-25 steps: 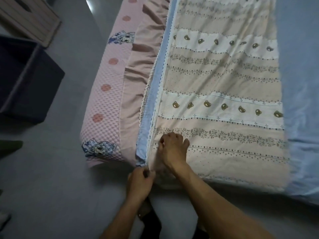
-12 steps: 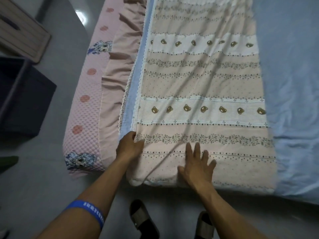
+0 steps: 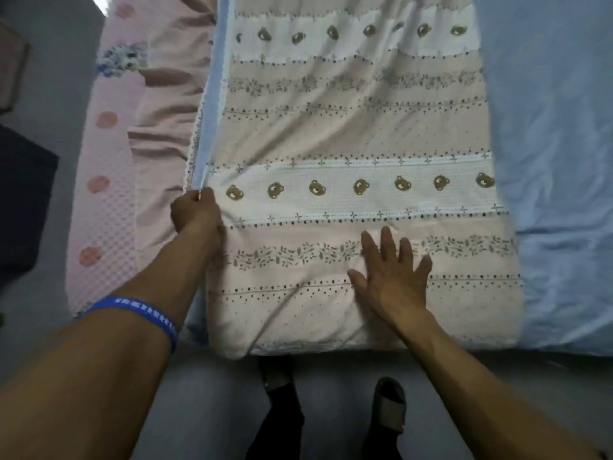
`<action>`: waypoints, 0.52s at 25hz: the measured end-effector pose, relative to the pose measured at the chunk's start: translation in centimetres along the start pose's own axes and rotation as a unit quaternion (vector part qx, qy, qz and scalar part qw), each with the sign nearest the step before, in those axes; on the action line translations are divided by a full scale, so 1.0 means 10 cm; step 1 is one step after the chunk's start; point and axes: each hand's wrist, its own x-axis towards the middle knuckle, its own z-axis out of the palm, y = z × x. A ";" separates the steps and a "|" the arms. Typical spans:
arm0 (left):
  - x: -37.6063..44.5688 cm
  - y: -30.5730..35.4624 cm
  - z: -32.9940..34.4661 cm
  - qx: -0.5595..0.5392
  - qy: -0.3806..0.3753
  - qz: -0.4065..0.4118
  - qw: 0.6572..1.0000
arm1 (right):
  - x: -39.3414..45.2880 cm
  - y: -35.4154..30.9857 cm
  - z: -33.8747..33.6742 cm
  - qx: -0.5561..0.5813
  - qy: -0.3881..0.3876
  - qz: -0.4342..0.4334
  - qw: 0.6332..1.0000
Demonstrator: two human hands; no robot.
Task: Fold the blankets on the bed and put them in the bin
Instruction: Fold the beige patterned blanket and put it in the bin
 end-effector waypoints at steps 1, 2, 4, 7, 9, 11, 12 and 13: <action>0.00 -0.08 -0.05 -0.009 0.004 0.011 1.000 | -0.06 0.08 0.08 -0.003 -0.006 0.015 1.000; -0.07 -0.15 -0.14 0.008 -0.012 0.028 0.999 | -0.15 0.13 0.12 -0.006 -0.015 0.028 0.999; -0.33 -0.25 -0.28 0.039 -0.075 0.038 0.996 | -0.31 0.21 0.12 -0.011 -0.017 0.040 0.999; -0.91 -0.53 -0.43 0.136 -0.134 0.075 0.979 | -0.39 0.39 0.06 0.001 -0.016 0.072 0.997; -1.18 -0.86 -0.51 0.176 -0.087 0.080 0.977 | -0.45 0.61 0.07 0.056 0.010 0.132 0.990; -1.29 -1.16 -0.56 0.106 -0.032 0.049 0.993 | -0.48 0.89 0.13 0.150 0.041 0.225 0.962; -1.30 -1.26 -0.58 0.073 -0.022 0.032 0.997 | -0.49 1.04 0.16 0.192 0.056 0.262 0.944; -1.28 -1.32 -0.60 0.060 -0.022 0.015 0.998 | -0.50 1.16 0.19 0.222 0.071 0.285 0.930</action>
